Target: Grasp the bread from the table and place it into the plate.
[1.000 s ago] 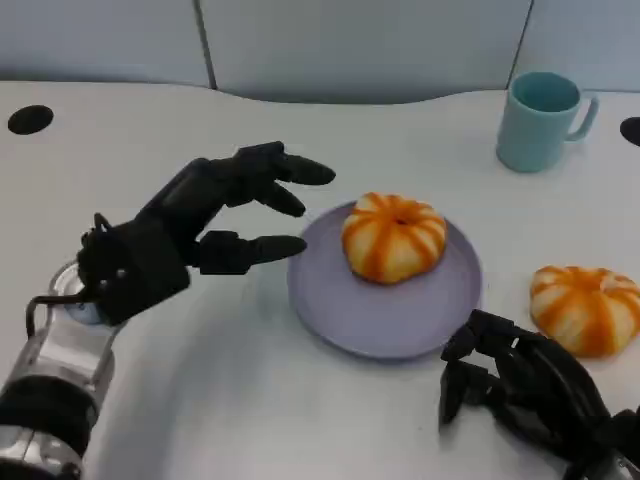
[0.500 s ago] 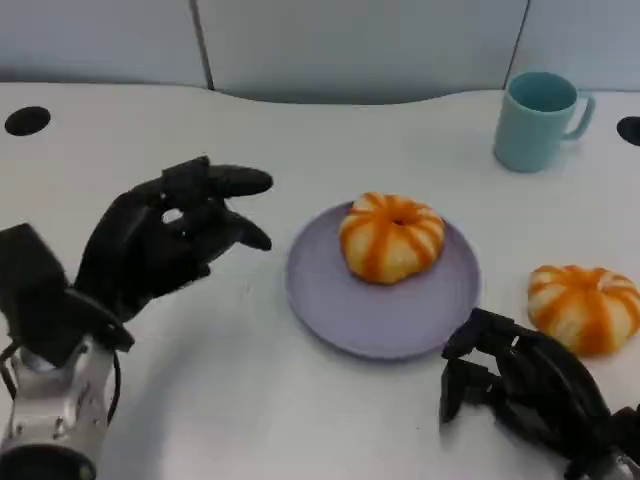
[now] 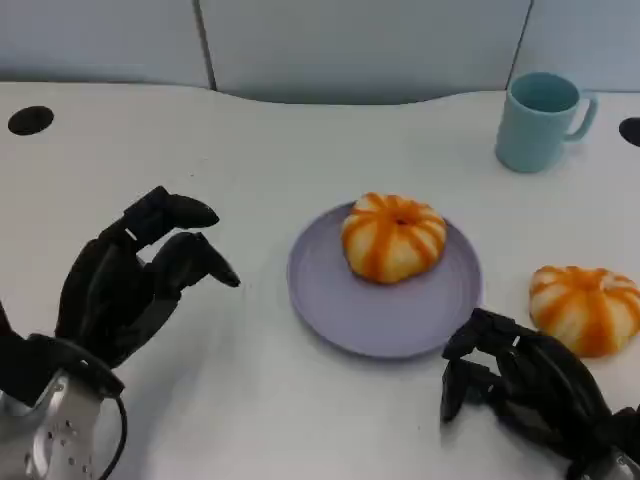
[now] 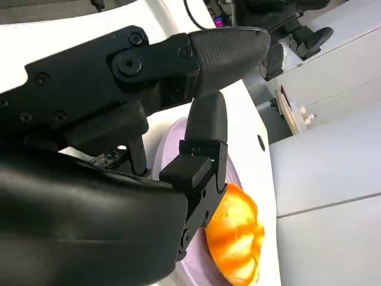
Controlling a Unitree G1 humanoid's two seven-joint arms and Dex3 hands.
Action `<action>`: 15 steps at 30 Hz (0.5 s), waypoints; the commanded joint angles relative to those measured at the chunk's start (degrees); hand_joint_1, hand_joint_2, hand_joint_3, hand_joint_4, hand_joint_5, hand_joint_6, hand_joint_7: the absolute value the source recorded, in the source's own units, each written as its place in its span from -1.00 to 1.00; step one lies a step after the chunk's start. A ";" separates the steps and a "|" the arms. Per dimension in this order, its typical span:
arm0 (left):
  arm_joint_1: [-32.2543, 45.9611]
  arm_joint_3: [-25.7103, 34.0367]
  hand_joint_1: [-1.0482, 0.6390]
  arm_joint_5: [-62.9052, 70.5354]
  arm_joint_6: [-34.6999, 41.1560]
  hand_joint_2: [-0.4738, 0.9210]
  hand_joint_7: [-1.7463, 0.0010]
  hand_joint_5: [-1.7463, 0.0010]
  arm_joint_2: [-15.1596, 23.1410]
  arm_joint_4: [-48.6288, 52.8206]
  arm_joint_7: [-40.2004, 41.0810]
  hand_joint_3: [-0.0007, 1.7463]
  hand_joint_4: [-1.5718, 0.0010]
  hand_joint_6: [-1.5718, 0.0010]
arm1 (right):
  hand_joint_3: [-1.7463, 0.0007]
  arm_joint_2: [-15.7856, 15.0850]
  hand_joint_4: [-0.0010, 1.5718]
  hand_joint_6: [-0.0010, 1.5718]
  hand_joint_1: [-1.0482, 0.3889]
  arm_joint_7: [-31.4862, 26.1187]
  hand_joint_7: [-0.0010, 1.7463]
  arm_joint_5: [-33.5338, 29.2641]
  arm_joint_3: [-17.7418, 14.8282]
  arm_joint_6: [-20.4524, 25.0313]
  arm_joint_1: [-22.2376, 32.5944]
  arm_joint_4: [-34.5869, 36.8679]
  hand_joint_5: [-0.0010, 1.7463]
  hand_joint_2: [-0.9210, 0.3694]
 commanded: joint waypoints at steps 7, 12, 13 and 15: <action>8.33 4.28 -0.43 -7.07 7.05 1.00 -0.61 -1.00 -2.68 -7.93 1.38 -0.50 0.31 0.39 | 0.73 -1.08 -0.13 -0.14 -0.25 -0.55 0.41 -0.47 -0.44 -0.25 0.84 0.55 0.85 -1.00; 14.04 5.53 -0.37 -8.81 9.48 1.00 -0.76 -1.00 -4.54 -13.17 2.91 -0.47 0.22 0.40 | 0.73 -1.36 -0.14 -0.16 -0.26 0.53 0.40 0.23 -0.79 0.07 0.44 1.29 0.84 -1.00; 14.16 5.56 -0.36 -8.80 9.70 1.00 -0.76 -1.00 -4.60 -13.47 3.04 -0.47 0.22 0.41 | 0.73 -1.37 -0.14 -0.16 -0.26 0.55 0.40 0.24 -0.79 0.05 0.42 1.33 0.84 -1.00; 14.30 5.65 -0.36 -8.74 10.00 1.00 -0.77 -1.00 -4.70 -13.84 3.18 -0.47 0.22 0.41 | 0.73 -1.38 -0.14 -0.16 -0.26 0.58 0.40 0.26 -0.79 0.01 0.38 1.41 0.84 -1.00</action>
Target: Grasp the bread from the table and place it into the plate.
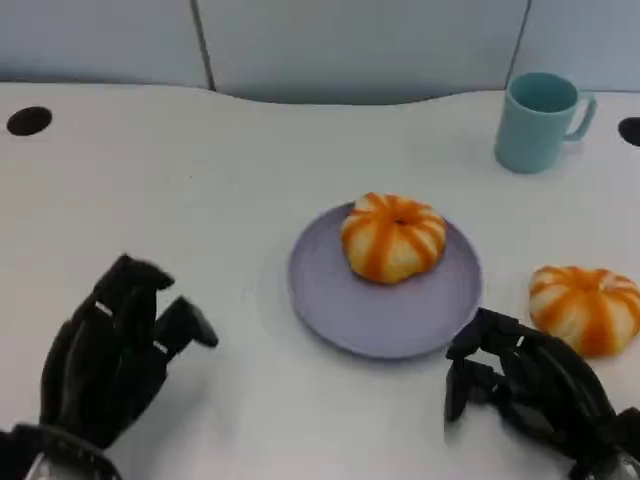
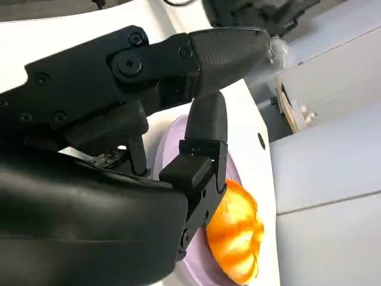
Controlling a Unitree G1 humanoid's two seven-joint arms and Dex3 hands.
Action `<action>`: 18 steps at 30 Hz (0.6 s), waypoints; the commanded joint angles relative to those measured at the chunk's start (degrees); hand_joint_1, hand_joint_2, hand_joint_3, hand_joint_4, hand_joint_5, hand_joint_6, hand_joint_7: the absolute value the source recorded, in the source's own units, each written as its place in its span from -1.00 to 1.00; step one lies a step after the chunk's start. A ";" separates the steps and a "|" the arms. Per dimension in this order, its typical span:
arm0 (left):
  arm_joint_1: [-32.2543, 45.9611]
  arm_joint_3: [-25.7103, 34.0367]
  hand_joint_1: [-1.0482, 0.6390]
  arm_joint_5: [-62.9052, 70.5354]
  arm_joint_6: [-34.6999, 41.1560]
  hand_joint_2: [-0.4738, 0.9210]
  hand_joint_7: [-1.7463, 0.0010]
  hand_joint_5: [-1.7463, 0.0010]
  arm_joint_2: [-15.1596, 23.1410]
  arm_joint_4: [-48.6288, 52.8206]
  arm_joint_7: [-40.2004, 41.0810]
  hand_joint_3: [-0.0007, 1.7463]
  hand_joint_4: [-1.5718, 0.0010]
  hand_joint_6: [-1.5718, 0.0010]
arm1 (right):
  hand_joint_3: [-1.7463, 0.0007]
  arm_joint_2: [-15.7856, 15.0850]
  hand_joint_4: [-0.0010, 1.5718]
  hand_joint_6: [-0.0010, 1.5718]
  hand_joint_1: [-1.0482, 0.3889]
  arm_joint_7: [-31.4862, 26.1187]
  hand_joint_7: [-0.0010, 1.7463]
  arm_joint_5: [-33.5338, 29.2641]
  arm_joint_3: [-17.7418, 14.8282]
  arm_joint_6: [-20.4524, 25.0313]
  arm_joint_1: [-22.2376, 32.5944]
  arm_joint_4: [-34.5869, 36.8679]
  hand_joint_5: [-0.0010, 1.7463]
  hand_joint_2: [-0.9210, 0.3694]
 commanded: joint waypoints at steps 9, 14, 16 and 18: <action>3.25 0.98 -0.35 0.68 -0.39 1.00 -0.89 -1.00 -1.53 -3.46 2.03 -0.47 0.24 0.47 | 0.72 -1.33 -0.14 -0.16 -0.26 0.36 0.40 -0.28 -0.63 -1.05 0.43 1.33 0.83 -1.00; 5.73 0.24 -0.34 1.65 0.37 1.00 -0.94 -1.00 -2.04 -3.19 2.83 -0.50 0.22 0.51 | 0.73 -1.49 -0.15 -0.16 -0.27 -0.22 0.39 -0.51 -0.95 -2.50 0.92 1.85 0.83 -1.00; 7.18 -0.13 -0.33 2.21 0.57 1.00 -0.97 -1.00 -2.53 -3.23 3.36 -0.52 0.20 0.53 | 0.71 -1.66 -0.16 -0.16 -0.28 -0.07 0.38 -0.52 -1.16 -3.68 1.06 2.47 0.81 -1.00; 7.53 -0.19 -0.33 2.32 0.49 1.00 -0.98 -1.00 -2.74 -3.44 3.47 -0.54 0.19 0.53 | 0.70 -1.68 -0.16 -0.17 -0.26 0.36 0.37 -0.28 -1.31 -4.20 0.89 3.06 0.81 -1.00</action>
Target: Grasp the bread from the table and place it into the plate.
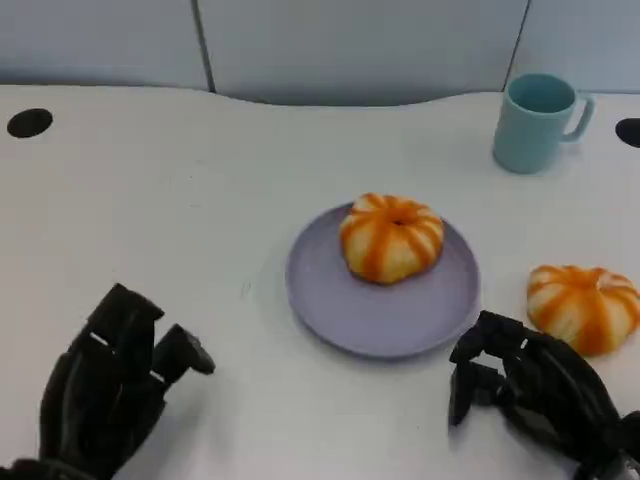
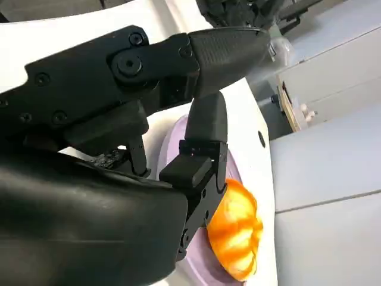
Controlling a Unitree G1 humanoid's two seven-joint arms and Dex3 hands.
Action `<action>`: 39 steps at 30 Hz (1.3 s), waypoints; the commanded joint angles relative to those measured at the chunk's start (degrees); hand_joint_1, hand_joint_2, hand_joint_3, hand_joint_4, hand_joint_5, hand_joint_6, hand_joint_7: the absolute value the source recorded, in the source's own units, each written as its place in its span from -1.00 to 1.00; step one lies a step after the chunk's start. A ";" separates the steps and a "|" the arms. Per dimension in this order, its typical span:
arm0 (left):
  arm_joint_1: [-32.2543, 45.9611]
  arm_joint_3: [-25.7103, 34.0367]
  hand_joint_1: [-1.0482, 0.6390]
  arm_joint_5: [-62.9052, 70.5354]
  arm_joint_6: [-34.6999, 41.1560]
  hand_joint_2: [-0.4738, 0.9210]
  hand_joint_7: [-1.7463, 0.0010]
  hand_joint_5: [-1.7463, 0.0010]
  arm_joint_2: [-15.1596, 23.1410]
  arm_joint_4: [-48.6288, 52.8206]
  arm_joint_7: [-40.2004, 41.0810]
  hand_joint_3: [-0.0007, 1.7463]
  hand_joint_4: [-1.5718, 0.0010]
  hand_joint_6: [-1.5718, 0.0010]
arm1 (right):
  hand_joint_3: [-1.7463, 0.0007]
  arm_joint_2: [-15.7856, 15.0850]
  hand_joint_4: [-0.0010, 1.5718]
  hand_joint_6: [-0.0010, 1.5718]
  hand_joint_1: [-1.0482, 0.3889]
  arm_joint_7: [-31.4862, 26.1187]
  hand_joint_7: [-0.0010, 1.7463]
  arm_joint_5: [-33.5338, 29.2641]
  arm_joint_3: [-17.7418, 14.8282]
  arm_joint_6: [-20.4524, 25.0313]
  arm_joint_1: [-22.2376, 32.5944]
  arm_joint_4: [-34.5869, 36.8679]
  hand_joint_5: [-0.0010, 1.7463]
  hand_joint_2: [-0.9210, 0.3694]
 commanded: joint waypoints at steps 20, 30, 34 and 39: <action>2.50 -0.29 -0.33 1.18 0.15 1.00 -0.93 -1.00 -0.48 -0.83 1.06 -0.53 0.18 0.48 | 0.69 -0.92 -0.16 -0.15 -0.26 0.89 0.36 0.18 -2.11 -1.94 0.35 2.68 0.83 -1.00; -0.15 -0.87 -0.37 3.54 -2.92 1.00 -0.95 -1.00 1.91 4.87 -3.68 -0.60 0.15 0.46 | 0.70 -1.22 -0.14 -0.14 -0.29 -0.79 0.34 -0.32 -2.39 -1.51 -1.19 4.05 0.82 -1.00; -0.85 -0.92 -0.37 4.40 -4.02 1.00 -0.95 -1.00 2.12 6.49 -4.83 -0.60 0.17 0.47 | 0.69 -1.35 -0.14 -0.14 -0.28 -0.79 0.34 -0.31 -2.42 -1.62 -1.67 4.71 0.83 -1.00; -0.99 -0.92 -0.37 4.85 -4.76 1.00 -0.95 -1.00 2.01 7.01 -5.31 -0.62 0.17 0.47 | 0.69 -1.33 -0.15 -0.15 -0.28 -0.89 0.35 -0.44 -2.36 -2.07 -1.79 4.91 0.84 -1.00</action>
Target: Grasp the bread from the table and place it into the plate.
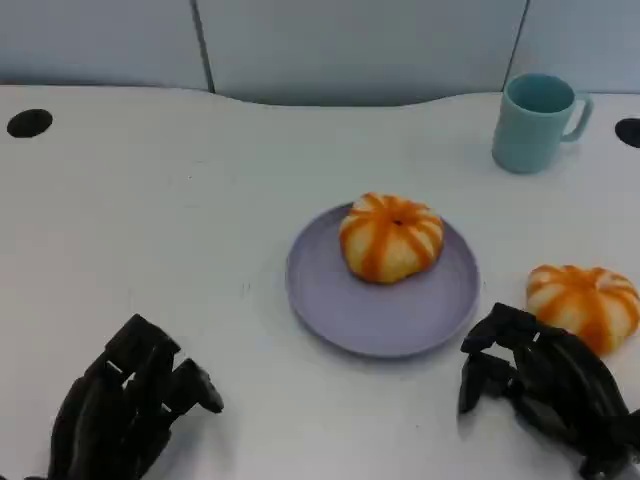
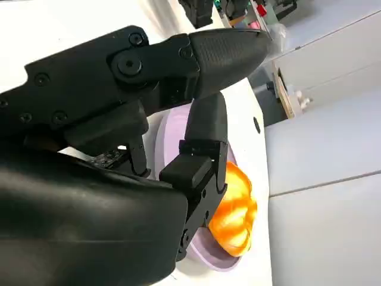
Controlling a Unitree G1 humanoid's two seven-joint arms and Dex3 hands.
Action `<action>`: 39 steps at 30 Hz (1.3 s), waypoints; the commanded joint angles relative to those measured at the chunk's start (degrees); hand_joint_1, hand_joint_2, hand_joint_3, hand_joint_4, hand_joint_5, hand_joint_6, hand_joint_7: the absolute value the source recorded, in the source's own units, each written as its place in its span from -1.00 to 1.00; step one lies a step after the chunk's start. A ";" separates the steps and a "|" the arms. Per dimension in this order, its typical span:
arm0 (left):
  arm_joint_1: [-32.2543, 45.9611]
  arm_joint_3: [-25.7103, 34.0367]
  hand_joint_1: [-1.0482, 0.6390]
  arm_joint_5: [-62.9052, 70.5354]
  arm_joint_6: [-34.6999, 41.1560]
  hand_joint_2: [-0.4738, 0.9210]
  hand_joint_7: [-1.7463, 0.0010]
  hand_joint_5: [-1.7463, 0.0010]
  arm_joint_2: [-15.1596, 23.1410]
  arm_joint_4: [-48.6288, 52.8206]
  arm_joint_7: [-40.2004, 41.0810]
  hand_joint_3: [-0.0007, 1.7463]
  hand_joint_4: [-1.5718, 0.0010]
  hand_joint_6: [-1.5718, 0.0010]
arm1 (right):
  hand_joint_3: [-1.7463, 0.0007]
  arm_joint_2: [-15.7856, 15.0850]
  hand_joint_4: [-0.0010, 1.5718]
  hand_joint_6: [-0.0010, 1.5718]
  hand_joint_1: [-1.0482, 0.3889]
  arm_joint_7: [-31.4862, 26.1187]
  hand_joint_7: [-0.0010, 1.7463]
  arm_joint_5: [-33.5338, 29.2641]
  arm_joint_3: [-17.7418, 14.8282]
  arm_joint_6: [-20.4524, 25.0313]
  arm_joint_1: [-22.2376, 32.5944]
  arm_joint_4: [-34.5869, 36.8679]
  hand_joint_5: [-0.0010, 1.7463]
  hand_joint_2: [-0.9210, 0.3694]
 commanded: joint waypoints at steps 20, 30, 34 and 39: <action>-0.48 -0.48 -0.38 3.08 -1.90 1.00 -1.00 -1.00 0.80 0.54 -0.68 -0.61 0.17 0.52 | 0.71 -1.19 -0.15 -0.15 -0.30 -0.16 0.38 -0.16 -1.02 -0.06 -0.19 1.71 0.85 -1.00; -0.67 -0.23 -0.38 2.58 -1.79 1.00 -1.00 -1.00 0.69 0.92 -1.07 -0.61 0.17 0.53 | 0.71 -1.20 -0.15 -0.15 -0.30 -0.95 0.38 -0.69 -0.83 -0.55 0.00 1.48 0.85 -1.00; -0.86 -0.15 -0.39 2.58 -1.65 1.00 -1.00 -1.00 0.66 1.18 -1.02 -0.62 0.17 0.53 | 0.70 -1.33 -0.15 -0.15 -0.30 -1.22 0.39 -0.85 -0.74 -0.68 -0.13 1.63 0.84 -1.00; -0.85 -0.16 -0.38 2.67 -1.65 1.00 -0.95 -1.00 0.65 1.11 -0.95 -0.62 0.17 0.49 | 0.70 -1.35 -0.14 -0.15 -0.29 -1.21 0.39 -0.83 -0.70 -0.98 -0.26 1.94 0.84 -1.00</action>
